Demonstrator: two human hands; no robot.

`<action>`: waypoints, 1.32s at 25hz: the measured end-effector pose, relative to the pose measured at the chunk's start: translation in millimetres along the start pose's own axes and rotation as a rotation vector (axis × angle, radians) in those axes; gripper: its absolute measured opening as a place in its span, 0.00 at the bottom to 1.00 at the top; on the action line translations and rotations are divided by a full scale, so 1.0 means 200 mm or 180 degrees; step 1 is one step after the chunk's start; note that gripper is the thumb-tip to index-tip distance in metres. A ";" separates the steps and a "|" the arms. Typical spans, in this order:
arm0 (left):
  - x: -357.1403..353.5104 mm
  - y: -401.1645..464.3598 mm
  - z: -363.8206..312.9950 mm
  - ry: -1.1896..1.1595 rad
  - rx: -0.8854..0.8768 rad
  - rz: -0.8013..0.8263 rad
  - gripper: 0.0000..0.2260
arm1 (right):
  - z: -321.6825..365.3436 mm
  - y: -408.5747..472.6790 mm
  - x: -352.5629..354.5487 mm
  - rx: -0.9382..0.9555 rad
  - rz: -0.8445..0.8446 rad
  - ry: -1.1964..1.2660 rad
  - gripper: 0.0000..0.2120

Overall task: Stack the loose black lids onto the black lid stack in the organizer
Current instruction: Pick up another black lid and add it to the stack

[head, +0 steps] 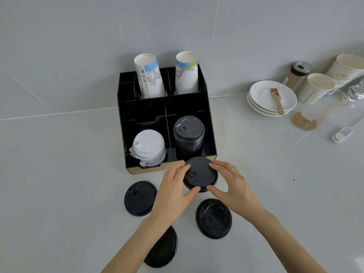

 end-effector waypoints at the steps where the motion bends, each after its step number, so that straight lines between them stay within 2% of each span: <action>1: 0.02 0.01 -0.02 -0.0029 -0.0058 -0.0094 0.26 | 0.02 0.01 0.02 0.0038 -0.0047 0.0011 0.24; 6: 0.12 0.08 -0.07 -0.0030 -0.0232 -0.0399 0.26 | 0.09 0.09 0.08 0.0105 -0.0254 0.0047 0.23; 17: 0.21 0.40 -0.03 -0.0240 0.0030 -0.0630 0.25 | 0.13 0.44 0.11 -0.0018 -0.0339 0.0129 0.22; 33: 0.14 0.53 0.09 -0.0096 0.0220 -0.0492 0.25 | 0.03 0.58 -0.01 -0.0244 -0.0197 0.0034 0.23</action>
Point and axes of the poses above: each hand's wrist, its own y-axis towards the middle knuckle, its own x-axis out of the back of the hand, z = x × y, the point moved 2 cm from there along y, towards the middle knuckle
